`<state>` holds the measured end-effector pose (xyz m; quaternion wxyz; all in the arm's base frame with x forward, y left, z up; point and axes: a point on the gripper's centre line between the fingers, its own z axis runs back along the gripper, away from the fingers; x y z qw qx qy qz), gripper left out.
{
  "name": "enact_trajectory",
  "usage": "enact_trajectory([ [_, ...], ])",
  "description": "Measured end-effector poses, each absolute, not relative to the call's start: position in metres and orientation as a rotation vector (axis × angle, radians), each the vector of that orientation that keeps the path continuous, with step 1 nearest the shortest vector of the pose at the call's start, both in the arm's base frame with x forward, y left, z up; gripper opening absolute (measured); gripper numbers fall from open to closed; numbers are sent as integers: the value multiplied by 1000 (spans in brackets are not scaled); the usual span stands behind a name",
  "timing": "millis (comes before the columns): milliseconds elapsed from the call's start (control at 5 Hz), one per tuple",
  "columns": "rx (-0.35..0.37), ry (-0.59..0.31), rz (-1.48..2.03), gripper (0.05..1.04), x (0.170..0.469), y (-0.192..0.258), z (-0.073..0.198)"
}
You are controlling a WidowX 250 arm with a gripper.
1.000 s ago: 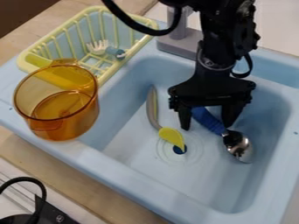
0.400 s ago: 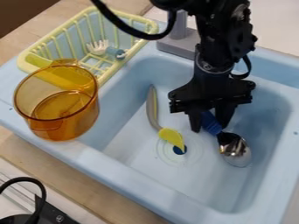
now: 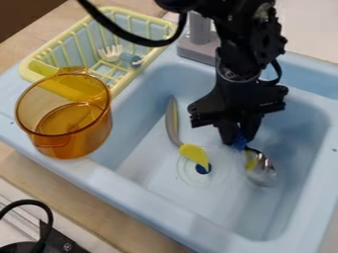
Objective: MOVE THE SPOON WITH BLUE HANDLE FROM THE SINK TO THE LIGHT BROWN POT
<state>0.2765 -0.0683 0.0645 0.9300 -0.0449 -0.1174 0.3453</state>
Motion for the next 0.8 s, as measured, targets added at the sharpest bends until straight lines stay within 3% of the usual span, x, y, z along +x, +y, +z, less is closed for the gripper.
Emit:
enact_trajectory([
  [200,-141,-263,700,112,272,-72,73],
  [800,-174,-353,613,76,266,-86,101],
])
